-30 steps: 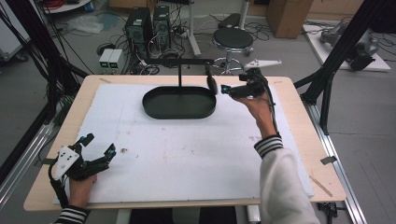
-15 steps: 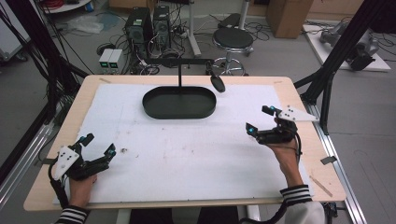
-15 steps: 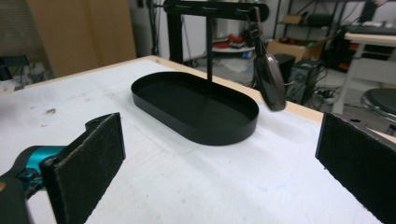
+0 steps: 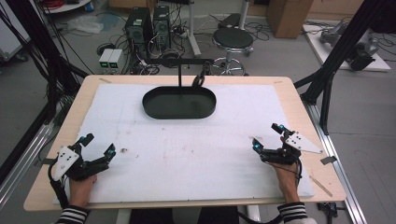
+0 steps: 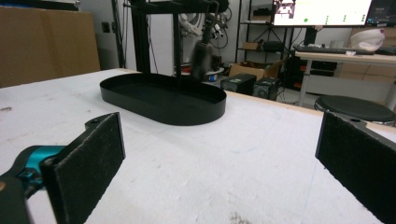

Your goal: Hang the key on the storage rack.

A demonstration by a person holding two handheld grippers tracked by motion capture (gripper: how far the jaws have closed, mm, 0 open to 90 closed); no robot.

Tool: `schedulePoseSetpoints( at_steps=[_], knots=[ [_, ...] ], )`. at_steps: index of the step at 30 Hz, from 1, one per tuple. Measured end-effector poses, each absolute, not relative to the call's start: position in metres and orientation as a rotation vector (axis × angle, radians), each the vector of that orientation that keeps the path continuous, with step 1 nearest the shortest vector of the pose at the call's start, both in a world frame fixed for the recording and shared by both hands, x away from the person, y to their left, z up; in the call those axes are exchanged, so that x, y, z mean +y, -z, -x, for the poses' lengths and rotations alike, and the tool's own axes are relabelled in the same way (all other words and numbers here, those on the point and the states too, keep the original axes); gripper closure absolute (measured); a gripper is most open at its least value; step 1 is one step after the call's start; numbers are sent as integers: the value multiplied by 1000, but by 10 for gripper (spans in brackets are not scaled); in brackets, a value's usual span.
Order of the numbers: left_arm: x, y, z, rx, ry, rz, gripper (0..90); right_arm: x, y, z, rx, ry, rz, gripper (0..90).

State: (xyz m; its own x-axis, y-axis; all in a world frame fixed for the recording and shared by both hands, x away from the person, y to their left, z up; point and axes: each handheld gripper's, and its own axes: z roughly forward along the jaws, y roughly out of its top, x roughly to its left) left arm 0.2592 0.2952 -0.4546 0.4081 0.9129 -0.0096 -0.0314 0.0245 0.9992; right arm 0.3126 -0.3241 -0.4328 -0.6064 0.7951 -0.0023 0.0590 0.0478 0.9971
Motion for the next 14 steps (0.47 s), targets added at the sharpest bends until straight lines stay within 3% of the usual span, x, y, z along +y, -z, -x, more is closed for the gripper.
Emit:
schedulePoseSetpoints(
  at_steps=[14],
  knots=[
    [295, 455, -259, 879, -898, -1340, 114, -327, 453, -309, 1713, -1682, -845, 4]
  ],
)
